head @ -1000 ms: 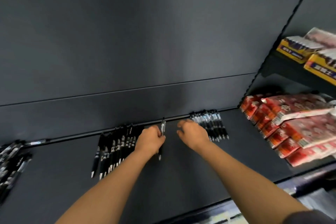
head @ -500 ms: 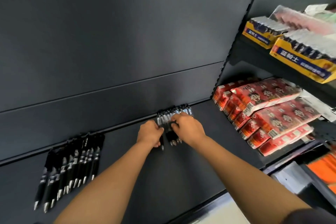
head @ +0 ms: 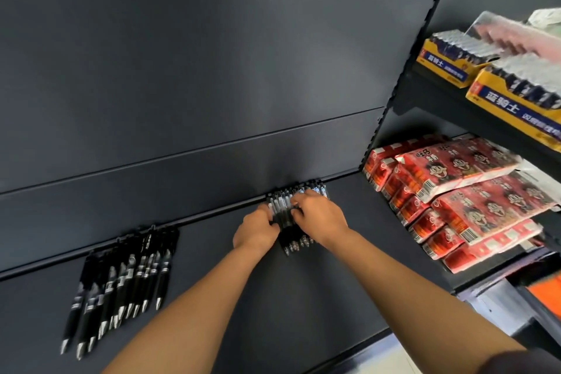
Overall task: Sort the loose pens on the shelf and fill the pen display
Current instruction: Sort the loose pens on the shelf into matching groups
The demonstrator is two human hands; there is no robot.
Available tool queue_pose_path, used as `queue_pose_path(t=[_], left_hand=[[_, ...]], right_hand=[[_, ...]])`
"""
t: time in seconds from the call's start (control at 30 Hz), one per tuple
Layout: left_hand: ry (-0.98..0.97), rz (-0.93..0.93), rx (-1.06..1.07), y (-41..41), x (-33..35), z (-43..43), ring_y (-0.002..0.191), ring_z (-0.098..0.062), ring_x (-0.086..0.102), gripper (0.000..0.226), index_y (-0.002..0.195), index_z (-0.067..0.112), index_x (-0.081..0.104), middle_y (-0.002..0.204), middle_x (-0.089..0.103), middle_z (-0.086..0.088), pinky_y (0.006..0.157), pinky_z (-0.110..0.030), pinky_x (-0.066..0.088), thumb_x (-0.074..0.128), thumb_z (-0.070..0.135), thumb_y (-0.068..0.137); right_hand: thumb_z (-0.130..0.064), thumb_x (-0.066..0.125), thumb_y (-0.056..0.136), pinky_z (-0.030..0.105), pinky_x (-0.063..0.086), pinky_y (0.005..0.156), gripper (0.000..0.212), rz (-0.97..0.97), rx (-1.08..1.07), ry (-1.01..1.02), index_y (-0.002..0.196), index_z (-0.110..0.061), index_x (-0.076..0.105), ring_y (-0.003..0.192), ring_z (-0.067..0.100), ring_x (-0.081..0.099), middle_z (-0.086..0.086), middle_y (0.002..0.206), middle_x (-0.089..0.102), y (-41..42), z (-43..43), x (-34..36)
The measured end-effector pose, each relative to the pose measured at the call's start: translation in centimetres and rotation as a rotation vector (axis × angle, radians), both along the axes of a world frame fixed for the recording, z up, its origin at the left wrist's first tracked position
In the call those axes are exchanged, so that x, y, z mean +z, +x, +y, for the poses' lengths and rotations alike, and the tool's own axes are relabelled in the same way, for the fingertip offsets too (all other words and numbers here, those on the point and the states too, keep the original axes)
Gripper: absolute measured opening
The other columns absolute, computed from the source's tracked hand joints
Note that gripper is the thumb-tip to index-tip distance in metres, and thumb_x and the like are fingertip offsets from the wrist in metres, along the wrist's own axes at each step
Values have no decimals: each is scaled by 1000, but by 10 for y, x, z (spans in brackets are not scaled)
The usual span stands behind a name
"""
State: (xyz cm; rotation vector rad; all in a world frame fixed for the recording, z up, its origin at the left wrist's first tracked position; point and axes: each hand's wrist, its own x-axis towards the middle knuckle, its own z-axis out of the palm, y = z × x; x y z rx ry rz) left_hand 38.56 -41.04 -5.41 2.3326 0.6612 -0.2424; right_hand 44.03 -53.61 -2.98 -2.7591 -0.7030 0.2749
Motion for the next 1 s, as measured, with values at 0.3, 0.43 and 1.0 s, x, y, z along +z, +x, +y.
queue_pose_path(t=[0.3,0.43,1.0], left_hand=[[213,-47,-35,-33,30,51,97,-26,59,8,94,21,51,103,62,-4,73,-32,45,51,28,90],[332,-116,-44,-70,49,85,97,-26,58,12,99,18,52,104,60,-4,75,-33,46,50,27,91],[662,-123,51,-307,72,309,105,-26,56,17,102,18,52,107,60,-3,81,-36,44,47,31,91]], right_hand=[[-29,46,95,37,45,87,30,-112,142,-51,121,-19,56,110,32,56,6,119,55,-14,34,17],[-32,48,94,39,44,91,32,-140,209,-51,123,-21,56,113,32,53,6,121,54,-33,66,29],[-32,47,96,37,46,90,33,-117,545,39,126,-22,54,112,27,54,3,121,55,-221,310,48]])
